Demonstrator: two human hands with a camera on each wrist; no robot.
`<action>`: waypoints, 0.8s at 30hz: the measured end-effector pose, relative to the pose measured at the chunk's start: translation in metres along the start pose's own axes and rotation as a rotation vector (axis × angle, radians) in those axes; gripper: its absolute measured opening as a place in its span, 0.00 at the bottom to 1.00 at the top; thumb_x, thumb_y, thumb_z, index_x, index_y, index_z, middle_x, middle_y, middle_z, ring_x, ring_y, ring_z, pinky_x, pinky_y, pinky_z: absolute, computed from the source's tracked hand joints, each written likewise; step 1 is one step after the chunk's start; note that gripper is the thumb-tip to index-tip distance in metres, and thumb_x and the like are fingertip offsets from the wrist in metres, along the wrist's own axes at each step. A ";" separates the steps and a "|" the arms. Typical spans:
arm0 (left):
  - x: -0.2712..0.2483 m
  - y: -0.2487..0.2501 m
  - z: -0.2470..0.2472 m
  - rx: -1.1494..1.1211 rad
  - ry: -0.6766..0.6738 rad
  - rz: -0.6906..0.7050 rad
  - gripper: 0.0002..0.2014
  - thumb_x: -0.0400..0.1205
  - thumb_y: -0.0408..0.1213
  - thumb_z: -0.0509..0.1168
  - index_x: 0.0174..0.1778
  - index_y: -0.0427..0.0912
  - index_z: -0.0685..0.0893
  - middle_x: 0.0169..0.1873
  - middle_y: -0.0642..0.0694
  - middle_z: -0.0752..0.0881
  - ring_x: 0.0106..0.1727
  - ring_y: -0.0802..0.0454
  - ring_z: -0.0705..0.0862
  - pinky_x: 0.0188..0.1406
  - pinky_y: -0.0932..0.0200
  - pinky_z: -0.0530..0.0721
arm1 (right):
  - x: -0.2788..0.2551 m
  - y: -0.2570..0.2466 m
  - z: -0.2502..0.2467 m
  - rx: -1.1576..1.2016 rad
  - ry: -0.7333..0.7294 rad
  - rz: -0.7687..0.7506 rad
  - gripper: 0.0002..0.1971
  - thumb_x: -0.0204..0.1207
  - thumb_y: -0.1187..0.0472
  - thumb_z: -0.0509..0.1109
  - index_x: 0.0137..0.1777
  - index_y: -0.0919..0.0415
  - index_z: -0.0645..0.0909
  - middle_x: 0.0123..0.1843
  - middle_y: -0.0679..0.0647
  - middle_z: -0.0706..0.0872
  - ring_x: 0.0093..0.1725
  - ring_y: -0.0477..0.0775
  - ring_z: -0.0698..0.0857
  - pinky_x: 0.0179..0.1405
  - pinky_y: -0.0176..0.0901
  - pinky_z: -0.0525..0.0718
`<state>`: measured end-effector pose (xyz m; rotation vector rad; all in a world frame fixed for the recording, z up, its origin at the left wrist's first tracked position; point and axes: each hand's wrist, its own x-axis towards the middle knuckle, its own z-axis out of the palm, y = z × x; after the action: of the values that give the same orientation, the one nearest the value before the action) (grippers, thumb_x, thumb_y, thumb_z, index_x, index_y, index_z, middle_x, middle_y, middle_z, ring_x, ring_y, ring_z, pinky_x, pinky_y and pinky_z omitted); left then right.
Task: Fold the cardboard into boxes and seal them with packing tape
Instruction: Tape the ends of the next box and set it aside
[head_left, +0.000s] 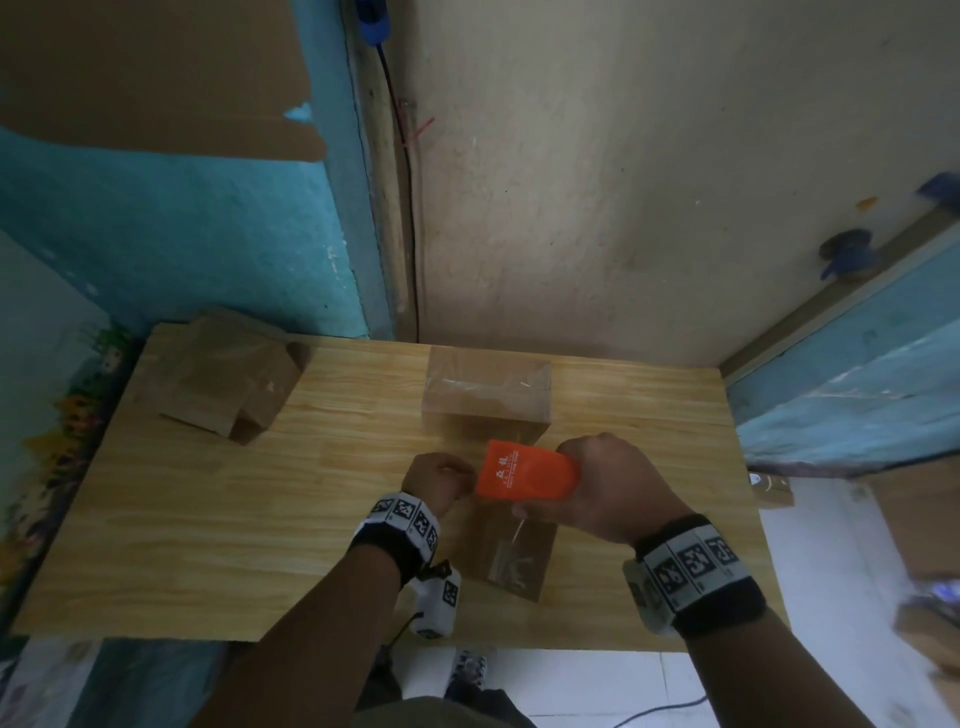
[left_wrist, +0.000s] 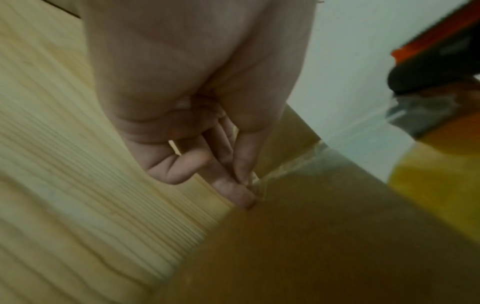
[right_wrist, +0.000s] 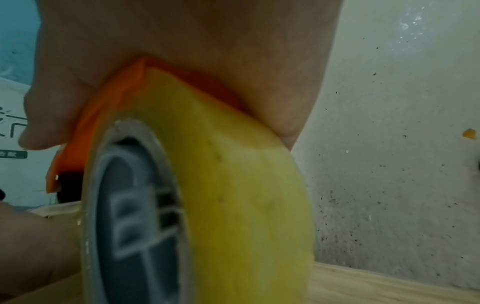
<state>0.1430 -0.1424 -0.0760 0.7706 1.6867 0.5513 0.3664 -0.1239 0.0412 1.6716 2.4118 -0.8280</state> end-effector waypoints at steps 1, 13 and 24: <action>0.002 0.000 0.003 0.019 0.008 0.022 0.10 0.80 0.24 0.69 0.39 0.43 0.91 0.33 0.46 0.89 0.33 0.48 0.85 0.26 0.63 0.79 | 0.001 -0.002 0.000 -0.009 0.002 -0.002 0.36 0.55 0.11 0.70 0.42 0.44 0.82 0.35 0.41 0.86 0.35 0.39 0.85 0.39 0.42 0.89; 0.000 -0.006 0.016 0.223 0.150 0.048 0.19 0.84 0.37 0.70 0.25 0.46 0.81 0.31 0.45 0.89 0.31 0.51 0.85 0.30 0.63 0.79 | 0.019 -0.033 0.003 -0.070 -0.027 -0.021 0.33 0.59 0.17 0.76 0.46 0.45 0.84 0.40 0.42 0.86 0.39 0.41 0.84 0.44 0.45 0.88; -0.008 -0.011 0.026 0.092 0.132 0.065 0.09 0.85 0.37 0.72 0.41 0.38 0.87 0.46 0.34 0.92 0.48 0.36 0.92 0.52 0.40 0.91 | 0.024 -0.048 0.004 -0.142 -0.023 0.028 0.34 0.59 0.16 0.75 0.48 0.46 0.83 0.41 0.42 0.85 0.41 0.45 0.84 0.45 0.43 0.86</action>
<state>0.1668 -0.1571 -0.0848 0.8737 1.8234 0.5837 0.3127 -0.1177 0.0468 1.6298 2.3652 -0.6511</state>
